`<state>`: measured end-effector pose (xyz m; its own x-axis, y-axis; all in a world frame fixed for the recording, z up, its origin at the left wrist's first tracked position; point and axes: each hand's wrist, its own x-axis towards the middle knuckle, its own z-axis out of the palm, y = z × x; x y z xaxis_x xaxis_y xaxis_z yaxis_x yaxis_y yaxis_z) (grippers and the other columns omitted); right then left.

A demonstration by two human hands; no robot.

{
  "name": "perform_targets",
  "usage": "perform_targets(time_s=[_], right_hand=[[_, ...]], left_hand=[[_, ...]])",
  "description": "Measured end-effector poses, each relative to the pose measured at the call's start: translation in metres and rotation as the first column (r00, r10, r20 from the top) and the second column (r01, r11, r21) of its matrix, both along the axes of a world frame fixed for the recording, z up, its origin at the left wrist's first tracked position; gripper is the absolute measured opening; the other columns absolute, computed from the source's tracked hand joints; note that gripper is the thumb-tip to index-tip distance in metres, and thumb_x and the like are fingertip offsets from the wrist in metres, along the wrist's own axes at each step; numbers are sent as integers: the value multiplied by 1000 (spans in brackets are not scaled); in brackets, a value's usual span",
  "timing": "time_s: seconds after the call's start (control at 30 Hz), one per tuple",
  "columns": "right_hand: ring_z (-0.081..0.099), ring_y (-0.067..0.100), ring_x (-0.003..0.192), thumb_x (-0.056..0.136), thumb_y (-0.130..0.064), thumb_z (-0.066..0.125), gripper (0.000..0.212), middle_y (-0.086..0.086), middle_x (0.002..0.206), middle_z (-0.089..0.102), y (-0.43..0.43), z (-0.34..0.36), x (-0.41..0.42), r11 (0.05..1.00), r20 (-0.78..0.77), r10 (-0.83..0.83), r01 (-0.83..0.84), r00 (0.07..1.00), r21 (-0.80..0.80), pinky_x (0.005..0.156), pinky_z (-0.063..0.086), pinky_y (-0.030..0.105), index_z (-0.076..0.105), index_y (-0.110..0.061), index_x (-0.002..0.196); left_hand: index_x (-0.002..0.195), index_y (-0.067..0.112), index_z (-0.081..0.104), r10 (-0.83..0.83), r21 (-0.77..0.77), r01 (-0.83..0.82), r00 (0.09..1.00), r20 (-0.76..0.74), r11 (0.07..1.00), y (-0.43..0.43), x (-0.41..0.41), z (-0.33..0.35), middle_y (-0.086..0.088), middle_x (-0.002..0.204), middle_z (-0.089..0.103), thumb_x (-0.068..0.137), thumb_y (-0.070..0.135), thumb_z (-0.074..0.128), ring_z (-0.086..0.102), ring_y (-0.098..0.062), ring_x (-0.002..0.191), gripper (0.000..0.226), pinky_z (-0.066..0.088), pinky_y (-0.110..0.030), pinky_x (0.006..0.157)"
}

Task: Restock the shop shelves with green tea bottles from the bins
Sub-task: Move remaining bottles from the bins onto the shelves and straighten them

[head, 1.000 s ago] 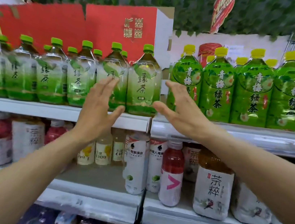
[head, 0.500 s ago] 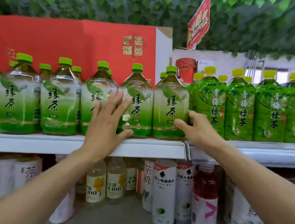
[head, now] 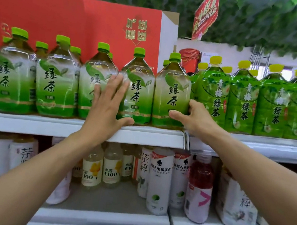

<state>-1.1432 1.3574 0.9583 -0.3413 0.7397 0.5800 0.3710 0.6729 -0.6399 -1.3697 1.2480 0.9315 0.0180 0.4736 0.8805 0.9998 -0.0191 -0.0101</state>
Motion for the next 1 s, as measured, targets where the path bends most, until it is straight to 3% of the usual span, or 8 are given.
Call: perform_targets(time_s=[0.13, 0.3, 0.53, 0.73, 0.87, 1.0], right_hand=[[62, 19, 95, 84, -49, 73, 38, -7, 96, 65, 2, 3, -1, 998, 60, -54, 53, 997, 22, 97, 47, 51, 53, -22, 101], [61, 24, 102, 86, -50, 70, 42, -2, 102, 65, 9, 2, -5, 998, 78, -56, 57, 995, -7, 103, 42, 56, 53, -19, 107], [61, 18, 95, 87, -45, 71, 43, 0, 104, 64, 13, 1, -7, 999, 44, -26, 27, 999, -20, 91, 50, 44, 52, -15, 113], [56, 15, 87, 90, -43, 69, 45, 1, 99, 59, 11, 2, -10, 999, 43, -41, 41, 998, -17, 77, 43, 36, 48, -12, 115], [54, 17, 94, 93, -40, 66, 46, -4, 99, 57, 8, 0, -10, 999, 39, -27, 28, 999, -16, 78, 39, 32, 46, -11, 121], [54, 27, 117, 95, -43, 60, 63, 9, 131, 56, -1, -5, -11, 999, 87, -53, 53, 995, 9, 94, 45, 41, 35, -6, 139]], left_hand=[[160, 16, 7, 39, -13, -39, 999, -18, 999, 0, 2, 3, -3, 169, -2, 82, 38, 79, -11, -17, 154, 108, -10, -46, 123], [161, 15, 4, 64, -32, -65, 998, -18, 997, 3, 6, 4, -4, 168, -6, 85, 37, 76, -13, -19, 154, 107, -9, -50, 123], [161, 16, 2, 82, -49, -83, 996, -19, 995, 5, 5, 3, -4, 168, -9, 86, 38, 74, -16, -18, 154, 106, -12, -49, 121], [161, 16, 1, 129, -56, -130, 991, -20, 990, 5, 7, 4, -4, 168, -9, 85, 40, 74, -15, -19, 154, 108, -12, -47, 120], [161, 17, 0, 175, -77, -176, 984, -19, 981, 2, 11, 4, -4, 168, -10, 86, 44, 72, -15, -19, 154, 107, -10, -48, 121], [161, 19, 5, 140, -144, -138, 990, 9, 980, -10, 15, 4, -1, 168, -12, 92, 40, 67, -16, -18, 154, 95, -3, -48, 125]])
